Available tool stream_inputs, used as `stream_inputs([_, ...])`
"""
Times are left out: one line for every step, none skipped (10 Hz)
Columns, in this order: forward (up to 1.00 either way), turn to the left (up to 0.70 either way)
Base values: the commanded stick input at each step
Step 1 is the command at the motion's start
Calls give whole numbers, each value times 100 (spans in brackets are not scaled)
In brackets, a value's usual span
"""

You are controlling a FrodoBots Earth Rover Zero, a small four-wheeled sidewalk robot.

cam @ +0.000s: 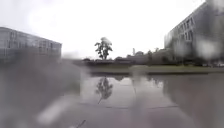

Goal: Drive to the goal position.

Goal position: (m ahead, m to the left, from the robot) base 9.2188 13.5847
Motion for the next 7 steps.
stream_inputs([0, 70])
stream_inputs([0, 70])
stream_inputs([0, 70])
stream_inputs([0, 70])
stream_inputs([0, 70])
stream_inputs([0, 70])
stream_inputs([0, 70])
